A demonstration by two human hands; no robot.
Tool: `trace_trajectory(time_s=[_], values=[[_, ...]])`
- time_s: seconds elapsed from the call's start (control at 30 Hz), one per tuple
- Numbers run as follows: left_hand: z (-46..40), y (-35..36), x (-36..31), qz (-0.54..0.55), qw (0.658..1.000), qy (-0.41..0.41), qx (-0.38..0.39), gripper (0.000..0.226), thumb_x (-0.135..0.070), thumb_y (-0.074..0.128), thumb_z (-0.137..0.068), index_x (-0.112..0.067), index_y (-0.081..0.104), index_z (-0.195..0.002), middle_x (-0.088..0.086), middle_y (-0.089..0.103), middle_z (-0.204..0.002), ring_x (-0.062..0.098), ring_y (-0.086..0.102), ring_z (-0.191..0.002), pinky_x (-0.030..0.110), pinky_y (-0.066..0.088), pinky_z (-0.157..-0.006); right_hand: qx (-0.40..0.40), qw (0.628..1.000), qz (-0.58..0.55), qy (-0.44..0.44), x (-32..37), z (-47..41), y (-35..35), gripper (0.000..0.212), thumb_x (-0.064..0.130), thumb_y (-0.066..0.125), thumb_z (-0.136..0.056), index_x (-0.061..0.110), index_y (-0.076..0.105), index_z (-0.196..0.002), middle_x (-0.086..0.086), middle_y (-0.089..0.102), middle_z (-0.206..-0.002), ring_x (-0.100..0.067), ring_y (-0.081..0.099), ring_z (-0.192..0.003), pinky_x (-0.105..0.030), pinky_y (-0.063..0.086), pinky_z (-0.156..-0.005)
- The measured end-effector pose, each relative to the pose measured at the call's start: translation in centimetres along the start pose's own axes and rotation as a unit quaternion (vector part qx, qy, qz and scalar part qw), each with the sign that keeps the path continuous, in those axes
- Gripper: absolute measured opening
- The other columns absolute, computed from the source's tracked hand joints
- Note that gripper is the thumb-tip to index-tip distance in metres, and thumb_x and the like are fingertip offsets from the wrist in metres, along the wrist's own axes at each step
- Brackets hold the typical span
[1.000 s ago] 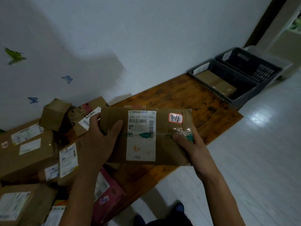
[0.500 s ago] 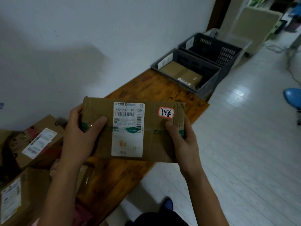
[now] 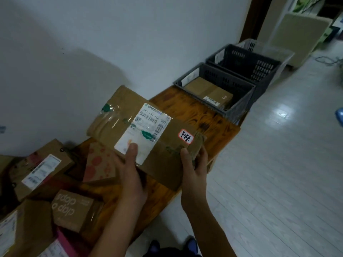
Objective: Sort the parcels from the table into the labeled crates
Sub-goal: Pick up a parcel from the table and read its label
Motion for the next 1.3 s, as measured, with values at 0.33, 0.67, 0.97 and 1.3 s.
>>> trace_trajectory(time_s=[0.33, 0.67, 0.97, 1.3], values=[[-5.9, 4.4, -11.3, -0.23, 0.933, -0.088, 0.261, 0.034, -0.031, 0.054, -0.096, -0.02, 0.057, -0.128, 0.007, 0.076, -0.109, 0.024, 0.076, -0.086, 0.034, 0.062, -0.065, 0.038, 0.994, 0.102, 0.018, 4.7, -3.1, -1.9, 0.109, 0.083, 0.071, -0.059, 0.046, 0.027, -0.152, 0.007, 0.053, -0.146, -0.02, 0.053, -0.133, -0.057, 0.043, -0.11], [-7.0, 5.1, -16.0, -0.291, 0.886, -0.182, 0.311, 0.042, -0.052, 0.055, -0.095, -0.015, 0.073, -0.106, 0.01, 0.076, -0.095, 0.022, 0.074, -0.075, 0.03, 0.061, -0.065, -0.014, 0.999, -0.041, -0.019, 4.4, -3.4, 4.1, 0.083, 0.047, 0.074, -0.074, 0.032, 0.039, -0.148, -0.005, 0.073, -0.117, -0.026, 0.073, -0.105, -0.048, 0.06, -0.088], [-5.8, 0.3, -11.8, -0.243, 0.938, 0.098, 0.228, 0.081, -0.06, 0.079, -0.069, -0.03, 0.048, -0.138, -0.011, 0.061, -0.124, 0.002, 0.063, -0.108, 0.017, 0.055, -0.078, -0.133, 0.982, -0.118, -0.061, 2.9, -3.9, 6.7, 0.086, 0.05, 0.072, -0.077, 0.024, 0.036, -0.151, -0.005, 0.069, -0.129, -0.025, 0.069, -0.114, -0.053, 0.054, -0.1], [-6.8, 1.6, -9.5, -0.265, 0.899, 0.132, 0.324, 0.089, -0.03, 0.078, -0.081, -0.009, 0.03, -0.153, -0.009, 0.062, -0.12, -0.005, 0.067, -0.101, 0.013, 0.055, -0.069, -0.173, 0.973, -0.13, -0.074, 3.1, -4.7, 7.6, 0.068, 0.049, 0.069, -0.086, 0.026, 0.044, -0.144, -0.004, 0.072, -0.12, -0.024, 0.072, -0.109, -0.053, 0.058, -0.093]])
Point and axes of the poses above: each hand's wrist, its own z-axis away from the middle knuckle, its own y-axis out of the palm, x = y × z, the point moved 2 cm from there along -z, towards the middle knuckle
